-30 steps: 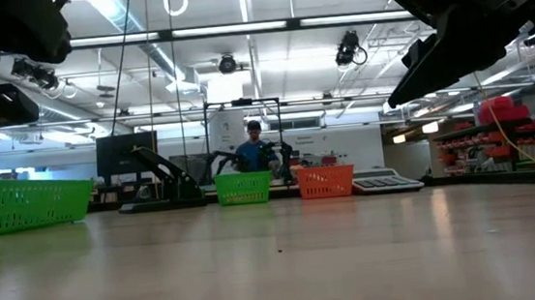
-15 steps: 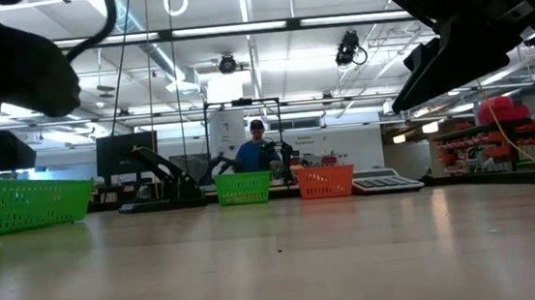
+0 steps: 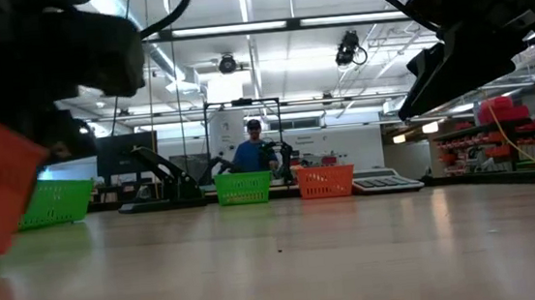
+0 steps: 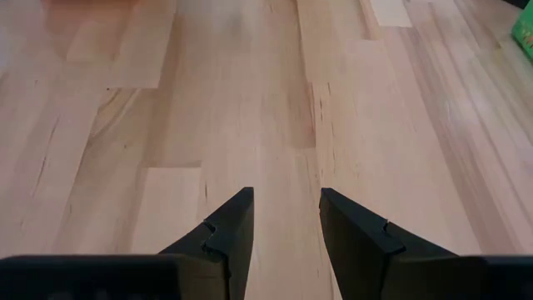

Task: Sort crayons/erasers/pens/pencils in bins
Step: Adjust the bottom orange bin

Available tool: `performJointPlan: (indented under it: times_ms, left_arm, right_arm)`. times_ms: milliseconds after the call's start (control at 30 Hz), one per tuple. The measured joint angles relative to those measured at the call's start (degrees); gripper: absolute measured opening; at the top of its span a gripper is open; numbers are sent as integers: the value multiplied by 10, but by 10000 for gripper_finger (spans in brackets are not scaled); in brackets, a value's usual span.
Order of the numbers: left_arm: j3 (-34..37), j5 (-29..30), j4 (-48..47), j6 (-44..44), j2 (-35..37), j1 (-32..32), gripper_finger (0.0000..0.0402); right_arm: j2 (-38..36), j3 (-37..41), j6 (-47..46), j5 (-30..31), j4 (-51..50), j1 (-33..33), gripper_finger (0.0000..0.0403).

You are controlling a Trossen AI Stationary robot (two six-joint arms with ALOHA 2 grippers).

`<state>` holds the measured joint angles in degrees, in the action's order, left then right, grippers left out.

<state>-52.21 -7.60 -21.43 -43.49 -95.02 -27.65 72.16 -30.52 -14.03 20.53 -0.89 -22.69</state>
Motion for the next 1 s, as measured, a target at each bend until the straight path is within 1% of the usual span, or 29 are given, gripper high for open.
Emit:
performJointPlan:
  times_ms: [67,133,400,600,700,867,1000]
  left_arm:
    - [-1,1,23,11,0,9,10]
    - [-1,1,36,22,0,18,10]
    - [-1,-8,46,68,0,29,50]
    - [-1,-12,47,72,0,31,74]
    - [-1,-27,47,73,0,34,92]
    - [0,-74,46,77,9,49,124]
    - [0,-96,41,125,32,58,143]
  right_arm:
    - [0,0,1,0,-1,0,145]
    - [0,0,1,0,-3,0,145]
    - [0,0,-2,0,-10,0,145]
    - [0,0,-3,0,-12,0,145]
    - [0,0,-3,0,-12,0,145]
    - [0,0,-3,-5,-12,0,145]
    - [0,0,-3,-5,-12,0,145]
